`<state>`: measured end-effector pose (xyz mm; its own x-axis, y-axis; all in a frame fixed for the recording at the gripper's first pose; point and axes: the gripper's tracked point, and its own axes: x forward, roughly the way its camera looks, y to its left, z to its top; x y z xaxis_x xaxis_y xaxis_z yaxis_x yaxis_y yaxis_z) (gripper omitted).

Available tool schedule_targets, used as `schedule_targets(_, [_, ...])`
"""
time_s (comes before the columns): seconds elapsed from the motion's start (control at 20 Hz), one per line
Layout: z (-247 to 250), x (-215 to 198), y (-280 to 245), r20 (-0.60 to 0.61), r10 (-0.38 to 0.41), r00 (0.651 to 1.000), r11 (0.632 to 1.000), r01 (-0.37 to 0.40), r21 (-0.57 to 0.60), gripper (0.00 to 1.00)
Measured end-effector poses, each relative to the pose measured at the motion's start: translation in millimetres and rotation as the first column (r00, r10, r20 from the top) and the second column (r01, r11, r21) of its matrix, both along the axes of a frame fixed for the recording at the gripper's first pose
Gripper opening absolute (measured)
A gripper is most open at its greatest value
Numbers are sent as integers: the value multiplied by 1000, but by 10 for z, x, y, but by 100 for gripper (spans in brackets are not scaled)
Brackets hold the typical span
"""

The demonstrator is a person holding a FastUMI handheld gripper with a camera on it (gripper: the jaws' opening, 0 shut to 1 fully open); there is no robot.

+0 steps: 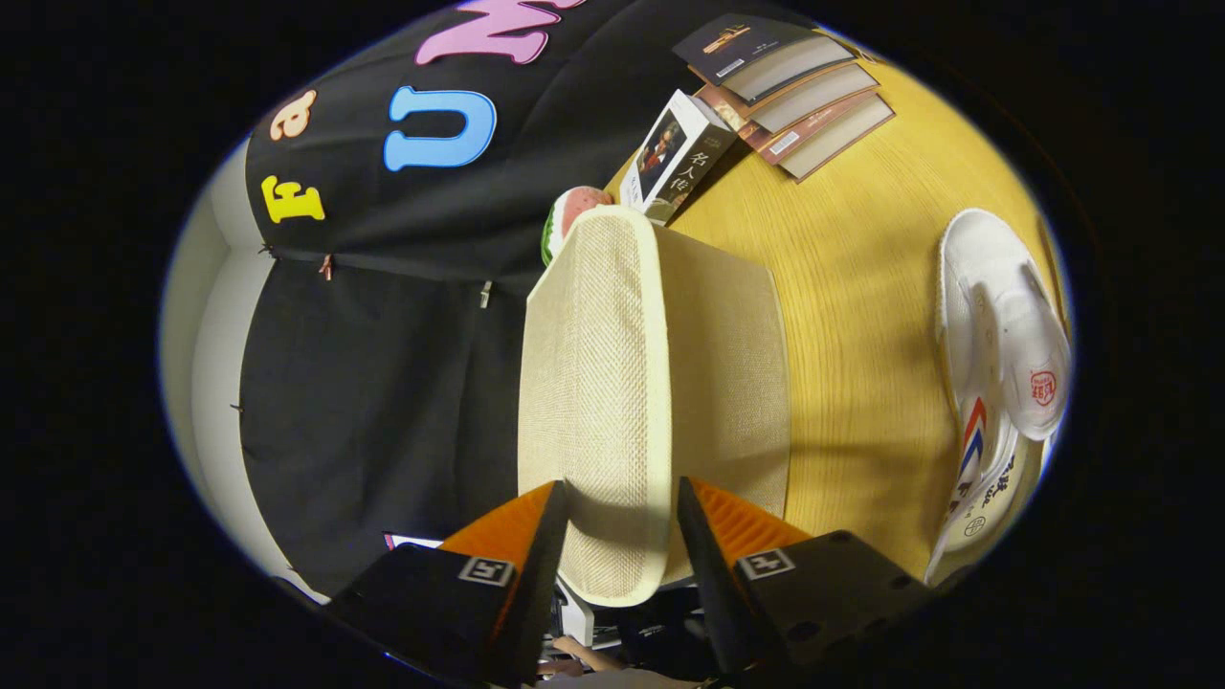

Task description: Open the storage box then place both shoes into the box .Put the left shoe in first, then the right shoe, with the right side of both shoes facing outward in a uniform manner.

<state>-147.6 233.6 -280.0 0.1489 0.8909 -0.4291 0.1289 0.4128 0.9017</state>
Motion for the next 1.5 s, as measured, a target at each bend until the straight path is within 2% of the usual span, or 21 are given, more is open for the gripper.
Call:
schedule_targets(0.15, [138,143,-130,23,-55,998,998,54,23,19])
schedule_targets(0.2, [276,151,-166,42,-56,998,997,53,58,8])
schedule_targets(0.25, [413,115,-132,56,-40,998,996,35,88,5])
schedule_targets(0.5, [909,127,94,190,-3,982,998,-7,57,5])
schedule_targets(0.65, [1424,133,401,292,12,956,995,-41,94,7])
schedule_targets(0.9, [1855,64,1013,405,76,911,987,-127,103,11])
schedule_targets(0.95, [1878,55,1207,412,89,907,984,-145,106,17])
schedule_targets(1.0, [1897,8,1298,414,106,904,980,-165,108,17])
schedule_targets(1.1, [1924,-92,1561,414,149,898,972,-210,108,31])
schedule_targets(1.2, [1915,-230,1795,409,184,894,963,-248,109,40])
schedule_targets(1.25, [1890,-288,1902,409,205,889,957,-269,107,41])
schedule_targets(1.35, [1847,-414,2048,407,248,879,945,-312,97,66])
schedule_targets(1.4, [1816,-503,2100,403,275,873,938,-335,86,73])
schedule_targets(1.45, [1779,-525,2125,409,286,867,936,-344,74,89])
schedule_targets(1.5, [1779,-518,2134,416,280,865,938,-339,74,97])
